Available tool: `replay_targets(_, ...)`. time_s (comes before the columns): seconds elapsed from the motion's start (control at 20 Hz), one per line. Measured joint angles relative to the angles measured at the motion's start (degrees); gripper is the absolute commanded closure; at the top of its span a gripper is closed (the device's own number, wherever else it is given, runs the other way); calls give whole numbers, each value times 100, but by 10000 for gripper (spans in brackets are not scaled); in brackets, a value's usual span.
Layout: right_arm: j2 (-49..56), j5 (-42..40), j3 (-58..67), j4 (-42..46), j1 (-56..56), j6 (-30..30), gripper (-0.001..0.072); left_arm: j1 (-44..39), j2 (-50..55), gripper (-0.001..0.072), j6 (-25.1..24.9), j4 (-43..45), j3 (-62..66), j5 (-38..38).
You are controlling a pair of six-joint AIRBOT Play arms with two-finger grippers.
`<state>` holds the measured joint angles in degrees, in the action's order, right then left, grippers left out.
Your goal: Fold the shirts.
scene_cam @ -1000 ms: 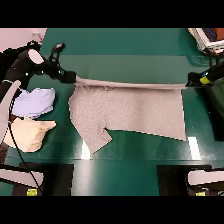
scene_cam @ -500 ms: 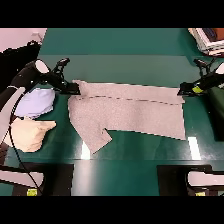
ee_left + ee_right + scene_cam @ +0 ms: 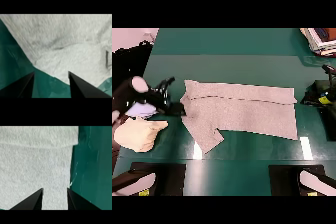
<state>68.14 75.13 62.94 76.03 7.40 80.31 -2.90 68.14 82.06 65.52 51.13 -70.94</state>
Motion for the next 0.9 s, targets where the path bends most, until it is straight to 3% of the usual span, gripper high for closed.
replay_targets(0.3,-588,-240,-581,-319,31,-2,359,0,-970,209,42,-1051,-1971,866)
replay_targets(0.65,-1001,-286,-686,-426,-28,-4,359,-457,-1123,213,13,-1705,-2455,2179)
replay_targets(0.75,-1095,-203,-693,-439,2,-4,358,-575,-1126,669,20,-1690,-2485,2420)
replay_targets(0.9,-1185,118,-719,-435,315,-4,358,-664,-1130,677,39,-1744,-2441,2500)
